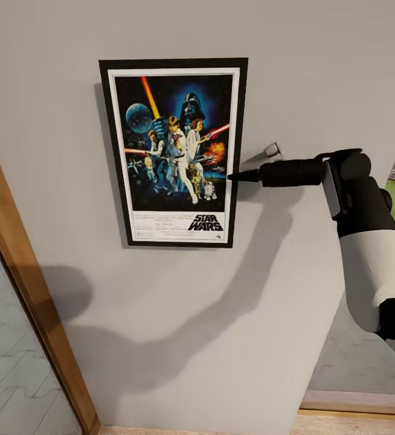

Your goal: Pick up the poster from the kitchen countertop and hang it on one of the wall nails in the kitchen.

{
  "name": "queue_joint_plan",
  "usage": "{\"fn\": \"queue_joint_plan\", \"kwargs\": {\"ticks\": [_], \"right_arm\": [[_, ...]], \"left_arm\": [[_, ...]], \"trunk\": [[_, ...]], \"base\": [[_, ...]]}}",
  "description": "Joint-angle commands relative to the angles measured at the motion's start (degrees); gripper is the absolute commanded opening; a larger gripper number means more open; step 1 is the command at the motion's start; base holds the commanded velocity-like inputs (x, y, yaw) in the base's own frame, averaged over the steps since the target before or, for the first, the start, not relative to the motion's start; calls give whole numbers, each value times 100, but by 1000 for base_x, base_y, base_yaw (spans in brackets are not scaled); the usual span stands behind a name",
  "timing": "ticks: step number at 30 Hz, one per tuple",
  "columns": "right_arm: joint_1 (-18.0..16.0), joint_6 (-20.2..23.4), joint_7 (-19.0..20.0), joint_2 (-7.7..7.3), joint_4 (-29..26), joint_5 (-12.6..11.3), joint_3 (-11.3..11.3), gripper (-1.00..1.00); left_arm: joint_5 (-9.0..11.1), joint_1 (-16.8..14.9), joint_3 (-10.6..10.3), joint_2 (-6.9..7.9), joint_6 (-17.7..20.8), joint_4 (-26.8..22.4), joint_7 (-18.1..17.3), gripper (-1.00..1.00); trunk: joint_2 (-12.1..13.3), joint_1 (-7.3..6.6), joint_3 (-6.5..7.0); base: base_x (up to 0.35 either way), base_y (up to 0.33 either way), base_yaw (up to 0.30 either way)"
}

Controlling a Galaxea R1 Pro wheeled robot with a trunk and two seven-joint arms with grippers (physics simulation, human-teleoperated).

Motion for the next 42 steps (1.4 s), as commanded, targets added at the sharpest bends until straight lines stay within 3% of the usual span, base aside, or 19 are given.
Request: {"fn": "queue_joint_plan", "kwargs": {"ticks": [1,25,26,28,29,35,39,42], "right_arm": [[-2,5,-84,-9,151,128,3,100],[100,-4,-50,-9,-152,82,3,100],[510,-4,-43,-9,-633,61,3,100],[813,-6,46,-9,-846,59,0,100],[1355,-23,382,-9,-1146,63,-11,100],[2301,-173,555,-9,-1615,65,-19,100],[2760,-416,571,-9,-1696,65,-21,100],[3395,-755,577,-9,-1729,74,-23,100]], "left_arm": [[51,-2,-49,2,-22,8,-16,100],[51,-2,-49,8,-17,6,-16,100],[51,-2,-50,10,-21,6,-17,100],[51,-2,-48,11,-21,6,-15,100],[46,-2,-51,11,-18,6,-14,100],[43,-2,-52,9,-17,6,-14,100],[41,-2,-53,7,-16,6,-14,100],[33,-2,-59,4,-13,6,-14,100]], "trunk": [[2,5,-3],[2,5,-3],[2,5,-3],[2,5,0],[2,5,7],[2,5,60],[2,5,98],[2,5,126]], "base": [[0,0,0],[-118,-3,0],[-280,0,0],[-308,0,0],[-199,0,0],[-75,0,0],[-16,0,0],[-5,0,0]]}}
